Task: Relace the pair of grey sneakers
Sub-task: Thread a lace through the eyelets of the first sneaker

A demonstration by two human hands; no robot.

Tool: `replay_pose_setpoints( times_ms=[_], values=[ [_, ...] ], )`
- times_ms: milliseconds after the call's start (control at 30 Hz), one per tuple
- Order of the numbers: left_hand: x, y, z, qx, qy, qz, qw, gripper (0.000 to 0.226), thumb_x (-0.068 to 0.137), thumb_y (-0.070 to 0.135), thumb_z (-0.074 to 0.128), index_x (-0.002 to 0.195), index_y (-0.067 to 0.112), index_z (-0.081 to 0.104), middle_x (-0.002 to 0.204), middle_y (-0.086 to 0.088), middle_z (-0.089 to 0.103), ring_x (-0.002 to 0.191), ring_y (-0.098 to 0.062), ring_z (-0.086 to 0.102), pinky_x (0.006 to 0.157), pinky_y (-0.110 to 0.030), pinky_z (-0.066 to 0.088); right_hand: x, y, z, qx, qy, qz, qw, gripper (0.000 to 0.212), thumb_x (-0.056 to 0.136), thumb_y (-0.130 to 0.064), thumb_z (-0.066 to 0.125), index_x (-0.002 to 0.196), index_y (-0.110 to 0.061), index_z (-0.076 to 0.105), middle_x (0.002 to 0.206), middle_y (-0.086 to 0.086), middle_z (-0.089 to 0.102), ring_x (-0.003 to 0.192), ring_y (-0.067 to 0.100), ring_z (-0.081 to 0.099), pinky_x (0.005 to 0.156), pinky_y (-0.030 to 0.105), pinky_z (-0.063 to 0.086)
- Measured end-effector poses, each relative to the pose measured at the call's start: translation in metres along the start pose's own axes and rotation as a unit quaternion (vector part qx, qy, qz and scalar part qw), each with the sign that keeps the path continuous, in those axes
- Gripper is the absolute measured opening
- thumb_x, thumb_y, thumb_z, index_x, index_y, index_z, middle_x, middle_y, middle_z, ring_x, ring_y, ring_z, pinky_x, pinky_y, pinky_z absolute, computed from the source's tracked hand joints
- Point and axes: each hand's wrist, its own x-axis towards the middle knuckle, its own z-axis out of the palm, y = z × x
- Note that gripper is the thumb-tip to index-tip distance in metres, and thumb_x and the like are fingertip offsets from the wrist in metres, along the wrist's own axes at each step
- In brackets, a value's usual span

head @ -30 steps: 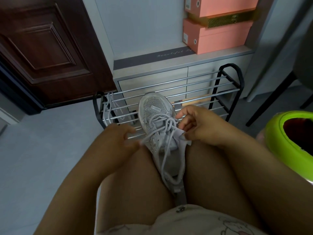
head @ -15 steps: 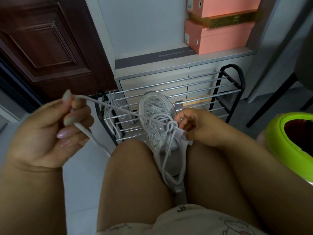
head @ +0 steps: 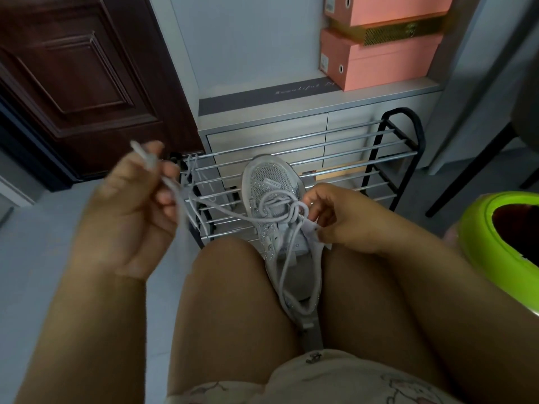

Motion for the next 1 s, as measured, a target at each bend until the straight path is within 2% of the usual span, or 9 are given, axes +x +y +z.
replay_pose_setpoints(
  times_ms=[167,233,333,433,500,600,733,833,1000],
  values=[
    [-0.012,-0.021,0.029,0.091,0.014,0.029,0.995,0.020,0.092,0.015,0.052,0.081,0.026,0.066,0.070,0.003,0.065,0.053,-0.007,0.054,0.049,-0.019,0.047,-0.009,-0.019,-0.003,-0.065,0.049,-0.021,0.996,0.047,0.071,-0.013,0.076,0.109,-0.030,0.056,0.093,-0.009,0.055,0.073,0.005,0.053,0.060,0.014,0.044],
    [-0.009,-0.020,0.030,0.110,0.011,0.044,0.993,0.015,0.090,0.019,0.055,0.083,0.026,0.066,0.072,0.003,0.066,0.056,-0.008,0.056,0.051,-0.021,0.048,-0.015,-0.036,-0.002,-0.037,0.084,-0.058,0.994,0.043,0.070,-0.032,0.075,0.109,-0.033,0.058,0.090,-0.011,0.057,0.069,0.002,0.054,0.059,0.014,0.044],
    [-0.008,-0.018,0.032,0.107,-0.010,0.068,0.992,0.022,0.091,0.018,0.050,0.082,0.029,0.068,0.073,0.004,0.067,0.056,-0.008,0.057,0.052,-0.021,0.048,-0.021,-0.059,0.012,-0.049,0.052,-0.077,0.994,0.057,0.069,-0.055,0.064,0.120,-0.034,0.051,0.079,-0.012,0.062,0.065,-0.003,0.056,0.057,0.013,0.045],
    [-0.009,-0.016,0.034,0.071,-0.012,0.063,0.995,0.027,0.093,0.015,0.048,0.082,0.028,0.069,0.072,0.003,0.066,0.055,-0.008,0.056,0.051,-0.020,0.048,-0.019,-0.069,0.033,-0.136,0.008,-0.081,0.987,0.037,0.083,-0.046,0.062,0.116,-0.031,0.055,0.067,-0.011,0.053,0.056,0.001,0.050,0.049,0.011,0.034],
    [-0.011,-0.016,0.033,0.045,-0.009,0.059,0.997,0.023,0.093,0.015,0.050,0.084,0.026,0.068,0.072,0.003,0.066,0.055,-0.007,0.056,0.051,-0.020,0.048,-0.017,-0.074,0.039,-0.159,-0.008,-0.096,0.983,0.007,0.091,-0.037,0.057,0.091,-0.030,0.059,0.063,-0.011,0.046,0.054,0.001,0.043,0.052,0.015,0.030],
    [-0.011,-0.020,0.029,0.004,-0.006,0.026,1.000,0.011,0.083,0.025,0.060,0.084,0.023,0.070,0.076,0.002,0.067,0.057,-0.008,0.057,0.051,-0.021,0.048,-0.015,-0.076,0.043,-0.148,-0.001,-0.097,0.984,0.025,0.096,-0.028,0.048,0.072,-0.027,0.043,0.072,-0.006,0.045,0.061,0.008,0.044,0.055,0.022,0.033],
    [-0.020,-0.039,0.027,0.135,-0.016,-0.098,0.986,0.036,0.057,0.051,0.077,0.077,0.021,0.073,0.068,-0.002,0.063,0.052,-0.012,0.055,0.048,-0.026,0.046,-0.011,-0.079,0.047,-0.157,0.038,-0.082,0.983,0.011,0.098,-0.024,0.043,0.099,-0.017,0.051,0.086,0.000,0.053,0.073,0.013,0.046,0.056,0.027,0.023],
    [-0.028,-0.054,0.030,0.268,-0.029,-0.073,0.960,0.047,0.060,0.066,0.074,0.078,0.023,0.072,0.068,-0.005,0.068,0.056,-0.016,0.061,0.059,-0.033,0.050,-0.010,-0.081,0.049,-0.191,0.029,-0.082,0.978,0.018,0.096,-0.023,0.046,0.108,-0.013,0.055,0.087,-0.001,0.052,0.078,0.014,0.048,0.055,0.025,0.021],
    [-0.021,-0.063,0.025,0.269,0.050,-0.042,0.961,0.030,0.071,0.046,0.066,0.077,0.018,0.071,0.071,-0.006,0.072,0.062,-0.016,0.069,0.059,-0.024,0.055,-0.008,-0.072,0.044,-0.202,0.034,-0.028,0.978,0.031,0.092,-0.033,0.054,0.114,-0.012,0.056,0.110,0.005,0.062,0.099,0.019,0.058,0.070,0.021,0.034]
  ],
)
